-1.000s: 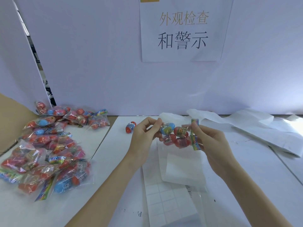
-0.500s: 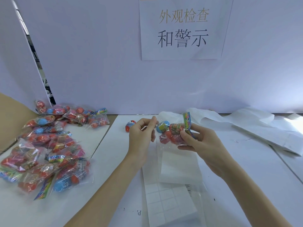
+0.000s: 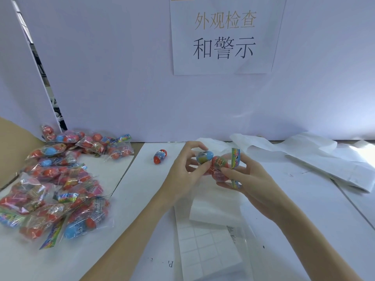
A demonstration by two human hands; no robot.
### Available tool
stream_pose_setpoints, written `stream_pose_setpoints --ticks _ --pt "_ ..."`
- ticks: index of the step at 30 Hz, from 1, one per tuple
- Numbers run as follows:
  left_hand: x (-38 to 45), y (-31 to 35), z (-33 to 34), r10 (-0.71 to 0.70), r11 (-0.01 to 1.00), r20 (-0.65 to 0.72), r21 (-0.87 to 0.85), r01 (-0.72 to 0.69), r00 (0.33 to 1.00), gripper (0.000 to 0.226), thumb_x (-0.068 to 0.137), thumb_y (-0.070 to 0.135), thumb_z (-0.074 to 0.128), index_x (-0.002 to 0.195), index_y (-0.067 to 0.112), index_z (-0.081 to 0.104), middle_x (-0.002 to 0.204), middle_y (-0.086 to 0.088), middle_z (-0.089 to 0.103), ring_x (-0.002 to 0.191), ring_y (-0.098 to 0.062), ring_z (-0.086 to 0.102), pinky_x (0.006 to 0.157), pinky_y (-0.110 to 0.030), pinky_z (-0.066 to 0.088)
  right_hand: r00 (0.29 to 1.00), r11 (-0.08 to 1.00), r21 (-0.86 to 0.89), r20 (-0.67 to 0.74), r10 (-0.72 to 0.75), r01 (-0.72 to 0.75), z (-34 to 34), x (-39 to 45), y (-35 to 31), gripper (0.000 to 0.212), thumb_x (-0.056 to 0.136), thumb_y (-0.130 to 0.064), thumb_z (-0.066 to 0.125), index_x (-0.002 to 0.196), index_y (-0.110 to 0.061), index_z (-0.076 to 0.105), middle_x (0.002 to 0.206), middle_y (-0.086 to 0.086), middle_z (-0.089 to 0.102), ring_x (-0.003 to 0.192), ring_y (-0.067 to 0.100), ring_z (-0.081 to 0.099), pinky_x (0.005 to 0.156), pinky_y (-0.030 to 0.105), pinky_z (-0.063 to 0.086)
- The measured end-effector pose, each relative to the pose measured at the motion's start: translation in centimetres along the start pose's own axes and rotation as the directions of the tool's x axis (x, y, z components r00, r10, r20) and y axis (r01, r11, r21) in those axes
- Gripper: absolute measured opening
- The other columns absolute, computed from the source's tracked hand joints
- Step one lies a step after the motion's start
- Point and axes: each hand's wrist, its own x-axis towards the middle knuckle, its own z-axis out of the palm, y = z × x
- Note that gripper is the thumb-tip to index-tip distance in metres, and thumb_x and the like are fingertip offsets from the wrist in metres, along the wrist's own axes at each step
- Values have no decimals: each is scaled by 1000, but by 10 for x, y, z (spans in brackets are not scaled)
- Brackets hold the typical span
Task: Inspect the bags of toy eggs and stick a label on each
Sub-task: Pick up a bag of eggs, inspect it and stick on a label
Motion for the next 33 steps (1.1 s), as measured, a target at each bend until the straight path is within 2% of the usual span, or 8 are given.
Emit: stream_pose_setpoints --ticks 4,8,12,16,21,27,29,33 --pt "-1 3 3 74 996 -49 -39 -75 996 29 96 14 75 112 27 55 113 -6 71 92 -29 77 82 -34 62 999 999 13 -38 -32 33 1 0 1 30 98 -5 68 127 -10 63 116 22 75 104 33 75 100 42 58" --pt "-2 2 3 91 995 -101 52 -86 991 33 93 22 79 116 34 60 116 5 70 90 -25 76 84 -44 63 999 999 43 -42 -8 9 3 -1 1 26 101 -7 64 127 -9 63 113 21 76 105 35 75 96 42 60" --pt "-1 1 2 138 979 -86 165 -123 987 30 93 20 79 114 37 66 111 18 66 90 -24 74 81 -44 64 999 1000 24 -45 -3 4 4 -2 -1 26 102 -8 64 127 -9 63 112 20 76 104 34 75 94 39 62" --pt "-1 -2 0 140 978 -91 170 -123 986 29 94 20 78 114 36 67 110 17 66 87 -24 74 81 -38 63 999 1000 15 -47 -11 11 4 -2 0 26 102 -9 64 128 -11 64 111 19 77 103 31 76 91 36 62" --pt "-1 -2 -1 170 973 -141 183 -143 975 21 96 22 75 104 38 65 104 14 70 80 -19 73 73 -22 57 999 998 59 -42 17 -15 3 -2 -1 27 101 -12 66 127 -8 66 110 19 77 105 32 75 92 38 62" --pt "-1 -5 2 226 954 -118 229 -195 967 27 97 20 74 98 39 54 102 13 69 80 -19 72 71 -21 56 997 994 104 -60 40 -34 3 -1 0 26 101 -8 64 127 -5 67 112 23 76 102 31 74 94 39 62" --pt "-1 -4 3 233 956 -117 208 -205 966 30 96 23 74 102 39 50 102 15 69 81 -18 73 69 -21 56 996 993 108 -71 51 -43 2 -1 1 26 102 -7 63 128 -5 66 112 23 76 108 35 73 96 41 61" --pt "-2 -4 2 207 953 -104 247 -176 973 43 95 30 74 132 39 55 115 14 70 91 -20 72 77 -31 61 995 989 128 -60 78 -70 2 -1 2 27 102 -4 61 129 -4 64 115 22 75 114 39 71 98 44 60"
